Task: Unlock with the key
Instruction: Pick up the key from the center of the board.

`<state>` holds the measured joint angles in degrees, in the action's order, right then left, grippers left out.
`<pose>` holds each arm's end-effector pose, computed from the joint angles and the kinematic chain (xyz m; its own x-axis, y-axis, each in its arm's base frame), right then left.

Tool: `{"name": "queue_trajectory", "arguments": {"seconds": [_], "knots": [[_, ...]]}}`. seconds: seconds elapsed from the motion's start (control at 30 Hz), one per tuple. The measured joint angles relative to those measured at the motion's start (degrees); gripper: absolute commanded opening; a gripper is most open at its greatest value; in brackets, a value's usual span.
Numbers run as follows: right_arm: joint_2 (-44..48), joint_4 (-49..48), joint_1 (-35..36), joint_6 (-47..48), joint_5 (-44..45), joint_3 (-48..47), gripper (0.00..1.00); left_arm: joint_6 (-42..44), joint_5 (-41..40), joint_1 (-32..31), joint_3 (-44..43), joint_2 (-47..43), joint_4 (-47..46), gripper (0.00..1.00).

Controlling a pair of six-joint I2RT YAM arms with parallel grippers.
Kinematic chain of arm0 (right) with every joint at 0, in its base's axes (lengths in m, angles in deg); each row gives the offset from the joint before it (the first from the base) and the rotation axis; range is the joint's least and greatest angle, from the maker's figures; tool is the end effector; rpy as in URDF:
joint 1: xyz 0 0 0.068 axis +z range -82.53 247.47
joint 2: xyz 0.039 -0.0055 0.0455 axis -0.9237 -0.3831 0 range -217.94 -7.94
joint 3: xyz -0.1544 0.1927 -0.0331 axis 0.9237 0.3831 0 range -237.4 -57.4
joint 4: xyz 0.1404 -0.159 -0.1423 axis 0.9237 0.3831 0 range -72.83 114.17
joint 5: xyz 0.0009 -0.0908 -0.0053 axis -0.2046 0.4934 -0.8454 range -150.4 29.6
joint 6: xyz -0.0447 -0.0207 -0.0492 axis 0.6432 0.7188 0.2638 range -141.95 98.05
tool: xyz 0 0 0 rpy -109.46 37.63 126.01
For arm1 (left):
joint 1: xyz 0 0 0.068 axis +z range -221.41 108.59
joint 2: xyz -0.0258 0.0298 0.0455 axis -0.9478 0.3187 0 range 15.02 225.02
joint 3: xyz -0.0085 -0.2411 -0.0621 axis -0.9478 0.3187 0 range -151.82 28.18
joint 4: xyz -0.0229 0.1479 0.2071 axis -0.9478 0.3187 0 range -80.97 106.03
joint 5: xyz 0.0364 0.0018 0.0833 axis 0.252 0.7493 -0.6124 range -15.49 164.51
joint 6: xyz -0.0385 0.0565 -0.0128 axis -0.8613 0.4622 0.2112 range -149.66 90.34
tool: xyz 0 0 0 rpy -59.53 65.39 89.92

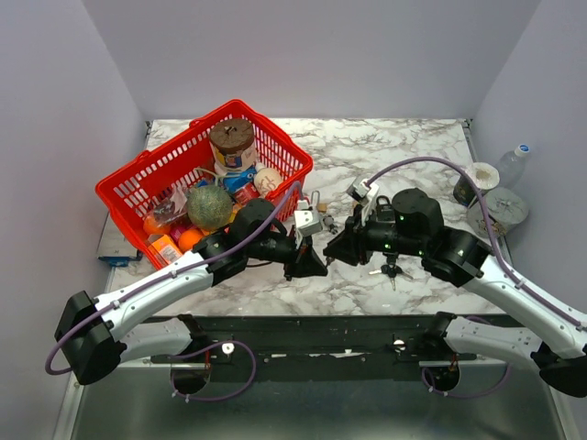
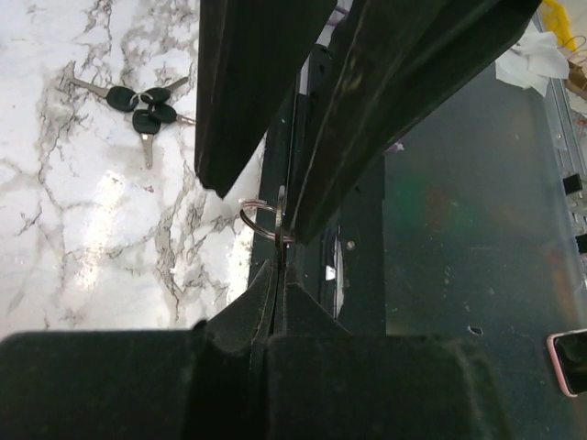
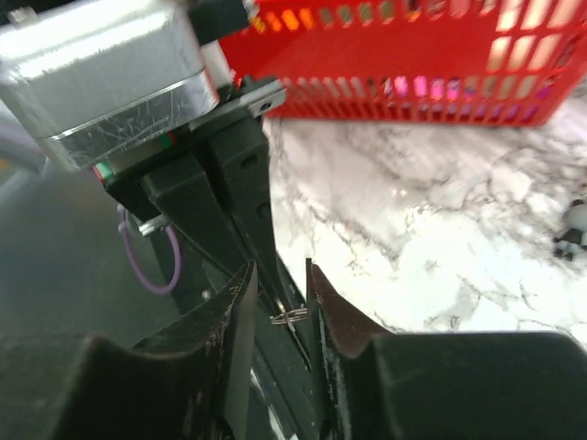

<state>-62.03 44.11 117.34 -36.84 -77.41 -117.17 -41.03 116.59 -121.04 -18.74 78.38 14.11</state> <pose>0.1359 0.1868 0.3443 -0.4589 -0.1629 -0.8734 -0.8163 0.4654 0.3421 0.1437 -0.2275 0.2750 -0.4240 0.2727 -0.8636 0.9034 0.0607 -0.4244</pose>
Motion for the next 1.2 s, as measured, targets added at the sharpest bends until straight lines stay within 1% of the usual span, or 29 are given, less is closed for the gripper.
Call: {"name": "queue_trajectory", "arguments": {"seconds": [0.2, 0.27, 0.4, 0.5, 0.53, 0.6, 0.63, 0.77, 0.83, 0.87, 0.9, 0.93, 0.97, 1.03, 1.07, 1.1, 1.2], "knots": [[-0.7, 1.4, 0.0, 2.1, -5.1, 0.8, 0.33, 0.6, 0.2, 0.0, -0.2, 0.0, 0.9, 0.00], [-0.6, 1.6, 0.0, 2.6, -5.7, 1.0, 0.32, 0.7, 0.3, 0.0, -0.2, 0.1, 1.0, 0.00], [-0.5, 1.8, 0.0, 3.1, -6.2, 1.7, 0.31, 0.7, 0.6, 0.0, -0.2, 0.1, 1.1, 0.00], [-0.5, 2.3, 0.0, 3.5, -6.2, 2.1, 0.25, 0.7, 0.7, 0.0, -0.2, 0.1, 1.1, 0.00], [-0.5, 2.3, 0.0, 3.7, -6.2, 2.1, 0.18, 0.7, 0.7, 0.0, -0.2, 0.1, 1.1, 0.00], [-0.5, 2.3, 0.0, 4.0, -6.2, 2.2, 0.09, 0.7, 0.7, 0.0, -0.2, 0.1, 1.3, 0.00], [-0.5, 2.2, 0.0, 4.1, -6.2, 2.3, 0.01, 0.7, 0.7, 0.0, -0.2, 0.1, 1.3, 0.00], [-0.1, 1.9, 0.0, 4.2, -6.2, 3.0, 0.01, 0.7, 0.7, -0.2, -0.2, 0.1, 1.7, 0.01], [0.6, 1.1, 0.0, 3.7, -6.0, 3.8, 0.01, 0.7, 0.7, -0.3, -0.2, 0.1, 1.7, 0.21], [1.2, 0.5, 0.0, 3.1, -5.6, 4.4, 0.01, 0.7, 0.7, -0.3, -0.2, 0.1, 1.8, 0.45], [2.0, -0.4, 0.0, 2.2, -4.9, 5.4, 0.01, 0.7, 0.6, -0.3, -0.2, 0.1, 1.9, 0.55], [3.1, -1.7, 0.1, 1.2, -4.2, 6.7, 0.01, 0.4, 0.6, -0.2, -0.3, 0.1, 1.9, 0.62], [4.6, -3.7, 0.1, 0.3, -3.4, 8.7, 0.01, 0.2, 0.5, -0.2, -0.3, 0.0, 1.6, 0.68], [8.5, -8.1, 0.0, -2.2, -1.6, 13.7, 0.01, -0.4, 0.0, 0.1, -0.3, -0.7, 1.2, 0.72], [10.2, -10.4, 0.0, -3.3, -0.9, 15.9, 0.01, -0.8, -0.3, 0.3, -0.3, -1.4, 0.9, 0.77], [12.0, -13.2, 0.0, -4.7, 0.3, 18.1, 0.01, -1.4, -0.9, 0.4, -0.3, -2.1, 0.3, 0.80], [14.6, -20.1, 0.0, -7.8, 2.5, 21.3, 0.01, -4.6, -2.8, 0.5, 0.0, -5.4, -3.4, 0.87]]}}
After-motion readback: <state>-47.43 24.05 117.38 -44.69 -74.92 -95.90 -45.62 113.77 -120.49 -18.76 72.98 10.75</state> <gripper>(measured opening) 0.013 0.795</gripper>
